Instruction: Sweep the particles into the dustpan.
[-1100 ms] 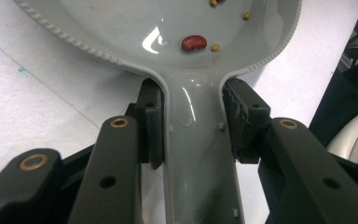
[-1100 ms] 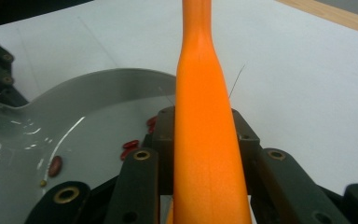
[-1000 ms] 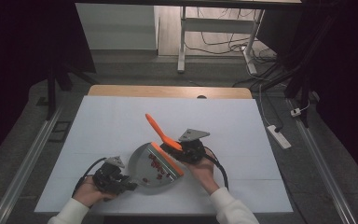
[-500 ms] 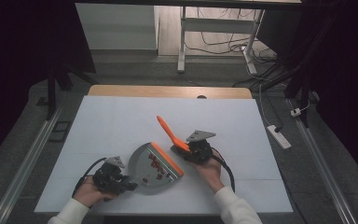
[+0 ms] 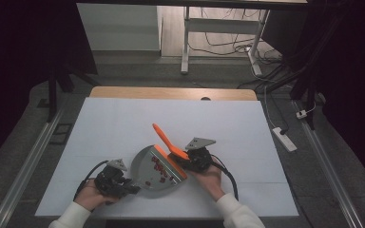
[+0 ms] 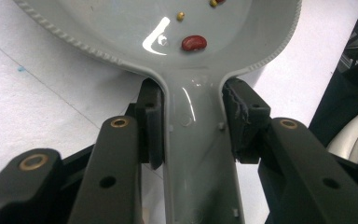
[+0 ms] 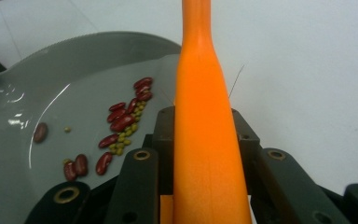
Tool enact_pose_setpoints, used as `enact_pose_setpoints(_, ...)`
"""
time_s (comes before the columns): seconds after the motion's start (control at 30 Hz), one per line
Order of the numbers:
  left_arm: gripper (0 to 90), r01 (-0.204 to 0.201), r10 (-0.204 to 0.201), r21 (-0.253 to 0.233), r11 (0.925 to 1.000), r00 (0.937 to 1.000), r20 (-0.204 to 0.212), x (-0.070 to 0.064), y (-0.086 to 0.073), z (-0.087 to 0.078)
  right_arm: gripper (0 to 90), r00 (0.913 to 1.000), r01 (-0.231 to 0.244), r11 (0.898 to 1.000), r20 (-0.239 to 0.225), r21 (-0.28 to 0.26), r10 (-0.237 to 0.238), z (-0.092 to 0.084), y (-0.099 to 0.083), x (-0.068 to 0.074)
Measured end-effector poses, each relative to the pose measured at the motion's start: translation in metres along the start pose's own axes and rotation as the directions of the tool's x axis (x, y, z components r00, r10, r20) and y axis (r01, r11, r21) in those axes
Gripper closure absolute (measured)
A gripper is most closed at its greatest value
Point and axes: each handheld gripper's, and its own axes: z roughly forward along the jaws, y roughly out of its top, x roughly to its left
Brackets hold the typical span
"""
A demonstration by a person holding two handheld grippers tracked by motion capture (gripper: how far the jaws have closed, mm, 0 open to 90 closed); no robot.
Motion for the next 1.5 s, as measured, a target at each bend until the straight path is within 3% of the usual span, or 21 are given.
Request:
enact_pose_setpoints(0.33, 61.1, 0.002, -0.002, -0.002, 1.0, 1.0, 0.001, 0.0, 0.0, 0.0, 70.5, 0.9987, 0.044, 0.999, -0.023, -0.018, -0.045, 0.0, 0.003, 0.016)
enact_pose_setpoints(0.67, 61.1, 0.002, -0.002, -0.003, 1.0, 1.0, 0.0, 0.0, 0.0, 0.0, 70.5, 0.9938, 0.069, 0.997, -0.085, -0.031, -0.072, 0.004, 0.008, 0.031)
enact_pose_setpoints(0.87, 61.1, 0.001, -0.001, -0.003, 1.0, 1.0, -0.001, 0.0, 0.0, 0.0, 70.5, 0.9959, 0.053, 0.996, -0.07, -0.065, -0.057, -0.004, 0.011, 0.026)
enact_pose_setpoints(1.5, 61.1, 0.002, -0.002, -0.045, 0.999, 0.9999, -0.017, 0.0, -0.001, 0.001, 70.4, 0.9993, 0.019, 0.995, -0.031, -0.096, -0.022, -0.017, 0.015, 0.01)
